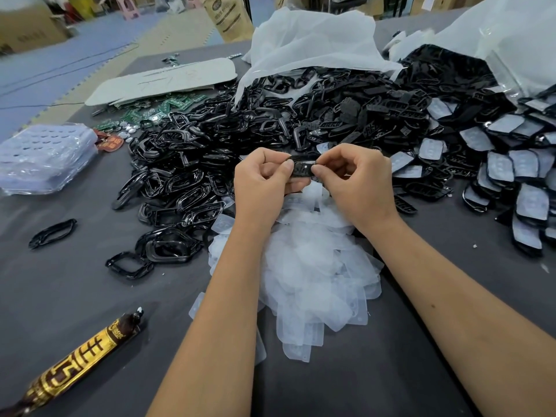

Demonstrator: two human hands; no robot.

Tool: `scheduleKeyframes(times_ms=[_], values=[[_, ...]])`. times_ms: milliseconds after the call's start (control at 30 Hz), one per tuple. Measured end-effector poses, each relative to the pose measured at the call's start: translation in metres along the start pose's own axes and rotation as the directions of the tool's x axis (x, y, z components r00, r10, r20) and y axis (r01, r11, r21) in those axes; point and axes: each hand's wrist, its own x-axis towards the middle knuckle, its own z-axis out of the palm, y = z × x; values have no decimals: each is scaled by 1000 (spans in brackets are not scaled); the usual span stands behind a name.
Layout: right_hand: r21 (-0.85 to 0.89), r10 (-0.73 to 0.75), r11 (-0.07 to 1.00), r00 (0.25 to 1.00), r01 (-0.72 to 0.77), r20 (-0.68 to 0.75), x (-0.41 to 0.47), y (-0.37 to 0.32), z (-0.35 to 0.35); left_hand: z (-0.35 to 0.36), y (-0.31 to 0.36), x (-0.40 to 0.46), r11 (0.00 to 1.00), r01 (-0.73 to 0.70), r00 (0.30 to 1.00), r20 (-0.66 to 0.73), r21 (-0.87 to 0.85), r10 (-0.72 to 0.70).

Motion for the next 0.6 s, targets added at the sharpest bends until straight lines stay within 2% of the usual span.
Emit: scheduleKeyframes(times_ms=[300, 433, 600], values=[[-50, 4, 999, 1000, -4, 7, 1, 1, 1, 0, -4, 1, 998, -31, 998, 51, 56, 28], [19, 43, 999, 999, -43, -13, 1, 2, 1, 0, -5, 3, 1000, -26, 1000, 12, 12, 26], [135, 54, 989, 998, -58, 35, 0, 1, -1, -1, -5, 4, 996, -32, 999, 15, -87, 34]])
